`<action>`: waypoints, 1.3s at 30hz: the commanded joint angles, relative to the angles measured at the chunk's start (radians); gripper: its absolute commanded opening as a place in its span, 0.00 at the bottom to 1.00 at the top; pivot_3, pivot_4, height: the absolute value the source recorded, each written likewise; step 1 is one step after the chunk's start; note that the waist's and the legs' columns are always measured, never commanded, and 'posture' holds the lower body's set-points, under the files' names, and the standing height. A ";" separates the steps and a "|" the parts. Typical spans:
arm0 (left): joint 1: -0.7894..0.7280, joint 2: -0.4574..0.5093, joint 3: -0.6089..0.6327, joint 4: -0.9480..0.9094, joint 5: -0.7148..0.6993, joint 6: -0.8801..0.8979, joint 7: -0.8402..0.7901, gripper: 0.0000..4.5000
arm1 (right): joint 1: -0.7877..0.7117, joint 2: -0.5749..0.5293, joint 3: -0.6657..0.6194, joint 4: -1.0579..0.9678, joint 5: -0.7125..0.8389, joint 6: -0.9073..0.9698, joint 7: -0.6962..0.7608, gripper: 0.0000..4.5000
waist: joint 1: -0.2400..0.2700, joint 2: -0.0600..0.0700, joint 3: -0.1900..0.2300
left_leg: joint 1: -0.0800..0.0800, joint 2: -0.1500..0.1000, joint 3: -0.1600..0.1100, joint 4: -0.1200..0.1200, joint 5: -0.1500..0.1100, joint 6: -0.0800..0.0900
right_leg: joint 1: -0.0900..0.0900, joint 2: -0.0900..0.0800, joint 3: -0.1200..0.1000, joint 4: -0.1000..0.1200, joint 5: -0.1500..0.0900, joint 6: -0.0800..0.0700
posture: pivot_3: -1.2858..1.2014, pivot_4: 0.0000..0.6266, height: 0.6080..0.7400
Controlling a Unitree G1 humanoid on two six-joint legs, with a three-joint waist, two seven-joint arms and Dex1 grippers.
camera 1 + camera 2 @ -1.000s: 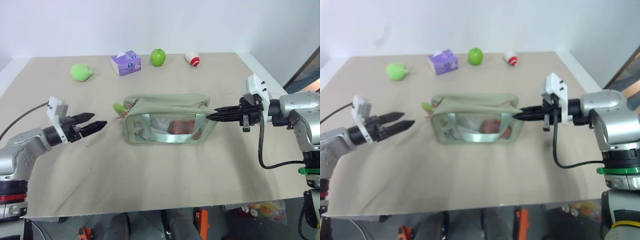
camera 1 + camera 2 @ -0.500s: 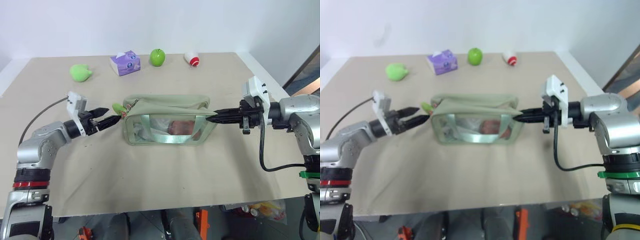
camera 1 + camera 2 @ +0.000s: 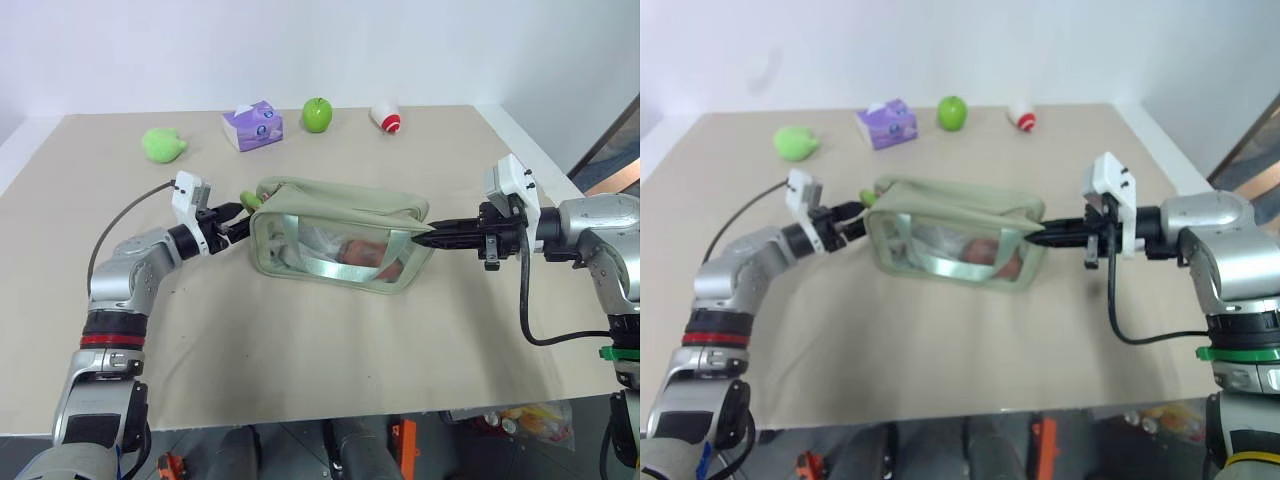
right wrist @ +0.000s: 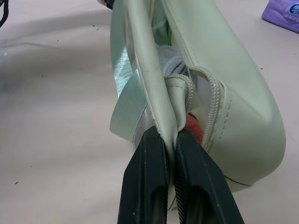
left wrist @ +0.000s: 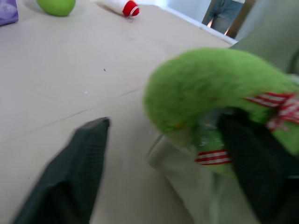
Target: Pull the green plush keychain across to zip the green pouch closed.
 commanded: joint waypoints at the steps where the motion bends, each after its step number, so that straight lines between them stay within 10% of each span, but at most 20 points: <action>1: -0.014 0.012 0.021 -0.029 -0.007 -0.010 -0.011 0.44 | 0.000 -0.020 -0.053 -0.041 0.029 0.005 -0.008 0.00 | 0.000 0.000 0.000 | 0.000 0.000 0.000 0.000 0.000 0.000 | 0.000 0.000 0.000 0.000 0.000 0.000 | 0.52 0.24 1.00; 4: -0.018 0.048 0.040 -0.042 -0.008 -0.004 -0.014 0.23 | -0.003 -0.021 -0.050 -0.041 0.028 0.004 -0.011 0.00 | -0.001 0.000 0.000 | 0.000 0.000 0.000 0.000 0.000 0.000 | 0.000 0.000 0.000 0.000 0.000 0.001 | 0.52 0.24 1.00; 18: -0.124 0.122 0.107 -0.132 -0.031 -0.016 0.015 0.23 | -0.023 -0.016 -0.034 -0.028 0.021 -0.004 -0.008 0.00 | 0.002 0.000 0.000 | 0.000 0.000 0.000 0.001 0.000 0.000 | 0.000 0.000 0.000 0.000 0.000 0.001 | 0.52 0.24 1.00; 39: -0.525 -0.144 -0.314 0.004 0.164 -0.288 -0.333 0.23 | 0.055 -0.025 -0.085 -0.111 0.054 0.035 -0.050 0.00 | 0.005 0.000 0.000 | -0.001 -0.001 0.000 0.001 0.000 0.000 | 0.000 0.001 0.002 0.000 0.001 0.001 | 0.52 0.24 1.00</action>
